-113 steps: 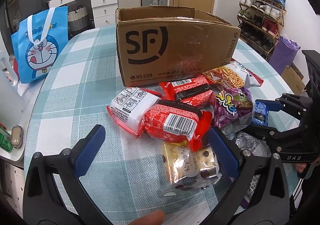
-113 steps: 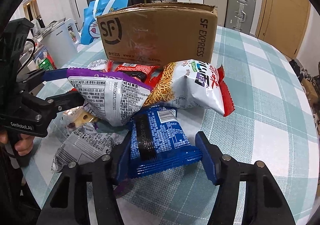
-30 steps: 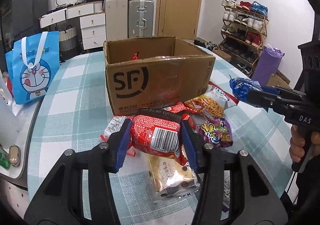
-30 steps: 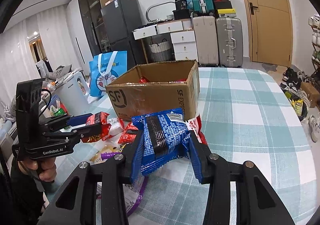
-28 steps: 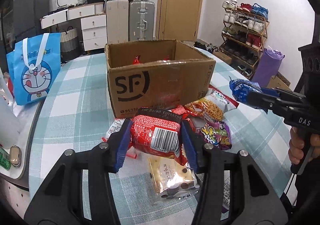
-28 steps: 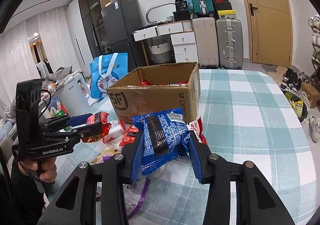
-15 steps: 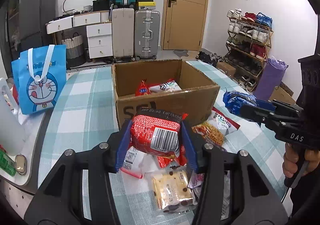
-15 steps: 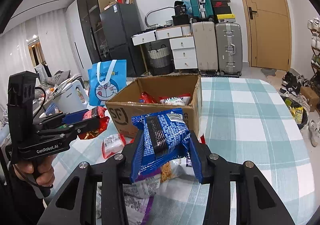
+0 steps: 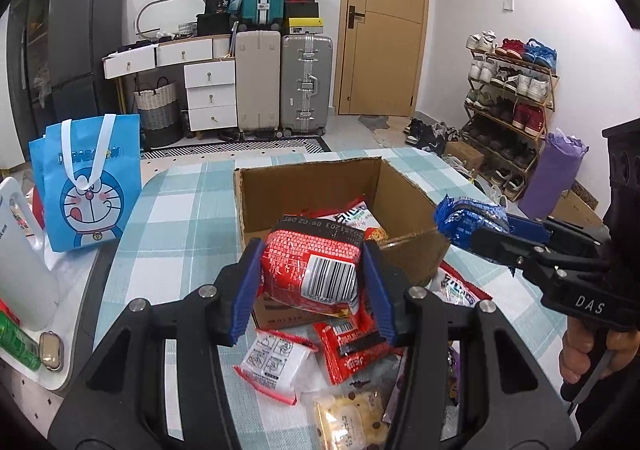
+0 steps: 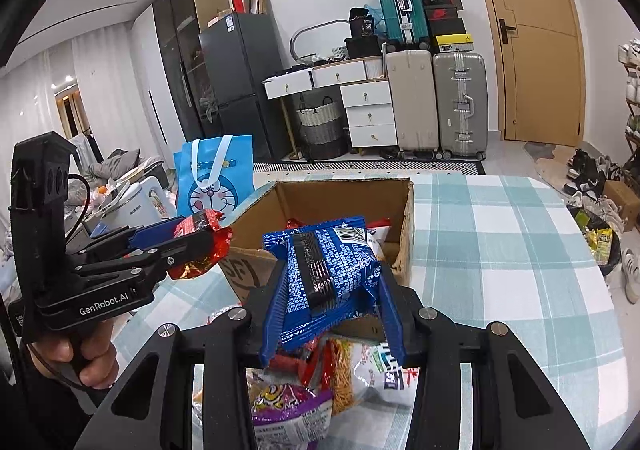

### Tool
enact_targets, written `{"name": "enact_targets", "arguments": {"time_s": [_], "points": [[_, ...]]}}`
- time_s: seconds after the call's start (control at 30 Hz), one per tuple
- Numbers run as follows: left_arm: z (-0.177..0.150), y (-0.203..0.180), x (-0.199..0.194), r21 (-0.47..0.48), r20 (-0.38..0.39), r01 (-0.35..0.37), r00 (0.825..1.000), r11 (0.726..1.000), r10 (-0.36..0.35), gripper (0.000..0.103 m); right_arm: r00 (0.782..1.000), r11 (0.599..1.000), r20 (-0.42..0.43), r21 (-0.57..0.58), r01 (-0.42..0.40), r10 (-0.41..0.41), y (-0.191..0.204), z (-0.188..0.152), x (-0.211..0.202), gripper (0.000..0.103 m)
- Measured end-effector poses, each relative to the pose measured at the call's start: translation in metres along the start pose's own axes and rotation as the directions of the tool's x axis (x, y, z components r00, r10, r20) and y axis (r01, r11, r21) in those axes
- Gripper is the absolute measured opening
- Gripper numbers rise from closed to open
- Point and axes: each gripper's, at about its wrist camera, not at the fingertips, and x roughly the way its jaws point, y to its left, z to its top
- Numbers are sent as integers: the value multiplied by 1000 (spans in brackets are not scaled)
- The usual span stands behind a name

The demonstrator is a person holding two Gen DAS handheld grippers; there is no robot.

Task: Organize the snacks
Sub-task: 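Carry both held packs over the open SF cardboard box, then open both tools to release the packs into the box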

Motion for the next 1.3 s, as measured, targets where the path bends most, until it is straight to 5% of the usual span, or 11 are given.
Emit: {"name": "enact_targets", "arguments": {"time_s": [0.63, 1.3], "points": [[36, 1, 62, 6, -11, -52, 999, 999, 52, 46, 1000, 999, -21, 44, 15, -14, -12, 23, 41, 42], [30, 7, 118, 20, -80, -84, 993, 996, 86, 47, 997, 999, -68, 39, 29, -26, -13, 27, 70, 43]]}}
